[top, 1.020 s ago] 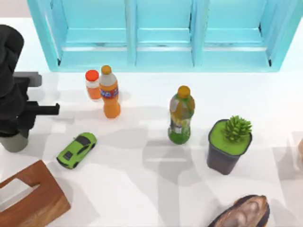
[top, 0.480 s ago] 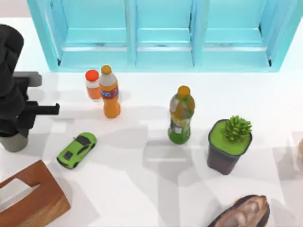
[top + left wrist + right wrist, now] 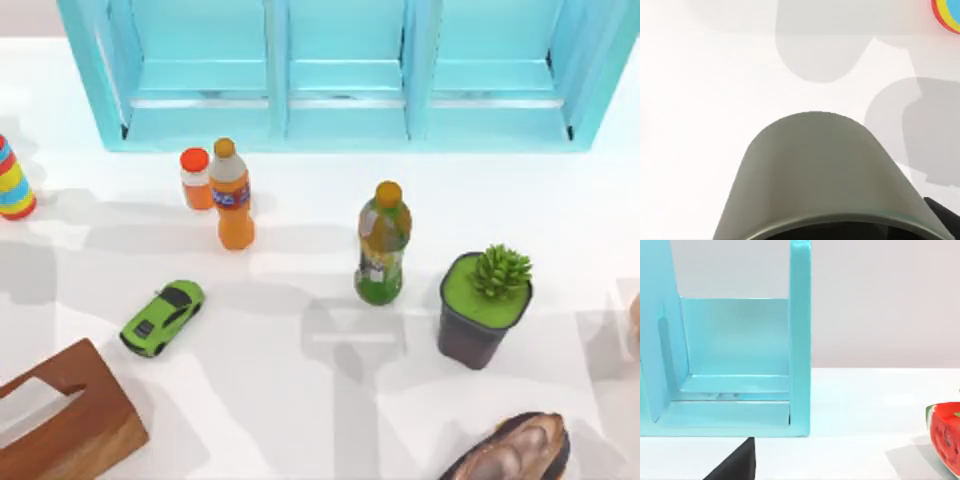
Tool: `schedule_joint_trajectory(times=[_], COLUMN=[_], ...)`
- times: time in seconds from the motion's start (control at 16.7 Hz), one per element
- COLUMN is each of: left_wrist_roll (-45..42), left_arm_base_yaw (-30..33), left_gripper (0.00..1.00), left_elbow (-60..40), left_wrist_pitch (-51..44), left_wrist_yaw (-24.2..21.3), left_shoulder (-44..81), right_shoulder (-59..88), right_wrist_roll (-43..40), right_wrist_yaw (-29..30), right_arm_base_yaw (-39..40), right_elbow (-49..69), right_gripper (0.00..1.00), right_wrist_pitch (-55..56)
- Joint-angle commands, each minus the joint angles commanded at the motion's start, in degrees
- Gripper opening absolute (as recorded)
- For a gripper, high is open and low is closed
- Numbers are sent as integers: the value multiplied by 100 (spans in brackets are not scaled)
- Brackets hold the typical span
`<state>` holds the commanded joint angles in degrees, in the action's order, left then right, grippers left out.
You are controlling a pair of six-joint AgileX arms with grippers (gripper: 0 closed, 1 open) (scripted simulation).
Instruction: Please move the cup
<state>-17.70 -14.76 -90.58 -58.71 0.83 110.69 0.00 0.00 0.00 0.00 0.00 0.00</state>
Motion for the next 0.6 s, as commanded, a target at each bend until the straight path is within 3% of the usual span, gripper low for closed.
schedule_joint_trajectory(times=[0.3, 0.6], left_wrist_roll=[-1349, -1526], left_arm_base_yaw=[-1203, -1655], left_gripper=[0, 0], left_elbow=[-1190, -1399], left_wrist_pitch=[-978, -1495], left_wrist_yaw=[-95, -313], left_shoulder=[643, 1107], right_shoulder=[0, 0], right_wrist_roll=[0, 0], right_wrist_yaw=[0, 0], right_arm_base_yaw=[0, 0], right_elbow=[0, 0], right_gripper=[100, 100], right_wrist_pitch=[0, 0])
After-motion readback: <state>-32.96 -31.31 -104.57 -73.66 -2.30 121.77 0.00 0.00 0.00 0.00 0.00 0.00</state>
